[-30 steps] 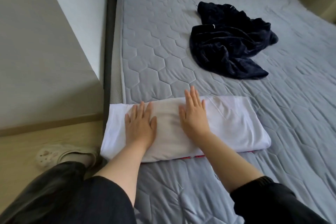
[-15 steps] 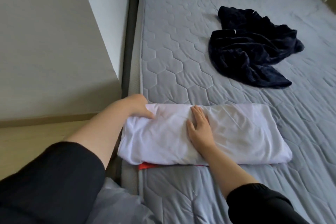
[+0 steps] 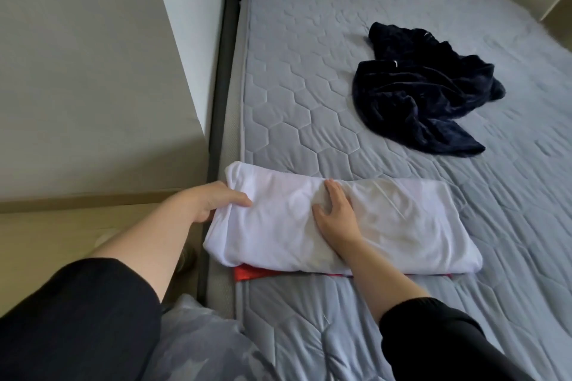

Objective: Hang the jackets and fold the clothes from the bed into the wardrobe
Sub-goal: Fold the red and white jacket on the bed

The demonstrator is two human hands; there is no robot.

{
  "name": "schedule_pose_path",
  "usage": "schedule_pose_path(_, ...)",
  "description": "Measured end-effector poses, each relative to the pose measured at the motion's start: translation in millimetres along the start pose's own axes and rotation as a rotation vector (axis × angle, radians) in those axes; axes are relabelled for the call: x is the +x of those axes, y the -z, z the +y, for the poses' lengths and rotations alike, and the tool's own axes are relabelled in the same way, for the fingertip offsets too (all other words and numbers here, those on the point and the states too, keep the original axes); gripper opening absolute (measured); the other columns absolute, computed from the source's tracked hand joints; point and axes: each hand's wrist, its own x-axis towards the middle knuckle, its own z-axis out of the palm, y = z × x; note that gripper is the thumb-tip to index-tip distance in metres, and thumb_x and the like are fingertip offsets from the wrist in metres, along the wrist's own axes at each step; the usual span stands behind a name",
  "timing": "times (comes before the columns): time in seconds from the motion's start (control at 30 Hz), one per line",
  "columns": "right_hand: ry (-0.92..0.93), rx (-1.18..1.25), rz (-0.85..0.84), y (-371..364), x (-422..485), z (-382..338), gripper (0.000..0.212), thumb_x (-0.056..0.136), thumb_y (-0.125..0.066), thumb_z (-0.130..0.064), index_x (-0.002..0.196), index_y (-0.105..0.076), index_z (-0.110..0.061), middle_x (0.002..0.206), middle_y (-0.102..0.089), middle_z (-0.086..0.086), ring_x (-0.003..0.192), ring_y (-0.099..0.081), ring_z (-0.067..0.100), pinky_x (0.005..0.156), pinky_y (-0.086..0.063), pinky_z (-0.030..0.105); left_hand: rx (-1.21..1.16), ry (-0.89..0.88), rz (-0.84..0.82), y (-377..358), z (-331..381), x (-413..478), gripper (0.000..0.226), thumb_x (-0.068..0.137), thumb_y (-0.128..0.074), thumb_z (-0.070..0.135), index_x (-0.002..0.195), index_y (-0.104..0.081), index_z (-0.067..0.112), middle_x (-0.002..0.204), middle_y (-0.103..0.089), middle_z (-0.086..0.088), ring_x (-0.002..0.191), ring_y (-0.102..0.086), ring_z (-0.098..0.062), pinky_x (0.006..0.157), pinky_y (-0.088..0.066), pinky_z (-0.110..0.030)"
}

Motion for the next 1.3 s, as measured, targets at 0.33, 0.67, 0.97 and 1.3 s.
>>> schedule_pose_path(0.33, -0.255, 0.694, 0.091, 20, -14, -15, 0.048, 0.096, -0.043, -0.011, 0.143, -0.040, -0.016, 0.144, -0.042, -0.005, 0.121, -0.039, 0.003, 0.097, -0.029, 0.016, -0.159, -0.131, 0.008, -18, 31, -46, 0.057, 0.059, -0.067, 0.016, 0.114, -0.061, 0.004, 0.092, -0.070, -0.017, 0.082, -0.066, -0.031, 0.071, -0.052, -0.034)
schedule_pose_path(0.67, -0.483, 1.084, -0.231, -18, -24, -83, 0.047, 0.100, -0.035, -0.040, 0.112, -0.062, -0.003, 0.100, -0.069, 0.011, 0.094, -0.066, 0.027, 0.080, -0.055, 0.036, -0.277, -0.181, 0.023, -28, 42, -75, 0.013, 0.066, -0.066, 0.017, 0.056, -0.065, 0.008, 0.060, -0.062, -0.010, 0.054, -0.064, -0.018, 0.052, -0.050, -0.021)
schedule_pose_path(0.97, -0.431, 1.241, -0.344, 59, -8, -33, 0.061, 0.102, -0.015, -0.044, 0.118, -0.056, -0.003, 0.107, -0.067, 0.018, 0.093, -0.067, 0.027, 0.078, -0.050, 0.041, -0.430, -0.201, -0.134, -102, 91, -83, 0.020, 0.093, -0.051, 0.019, 0.084, -0.060, 0.003, 0.078, -0.062, -0.011, 0.072, -0.061, -0.018, 0.065, -0.050, -0.027)
schedule_pose_path(1.3, -0.658, 1.345, -0.162, 155, -24, 65, 0.079, 0.087, -0.038, -0.070, 0.118, -0.064, -0.002, 0.123, -0.060, 0.027, 0.112, -0.059, 0.043, 0.088, -0.047, 0.053, 0.808, -0.776, 0.442, -183, 18, -17, 0.042, 0.097, -0.040, 0.023, 0.139, -0.046, 0.025, 0.155, -0.028, 0.002, 0.145, -0.016, -0.021, 0.115, -0.012, -0.037)
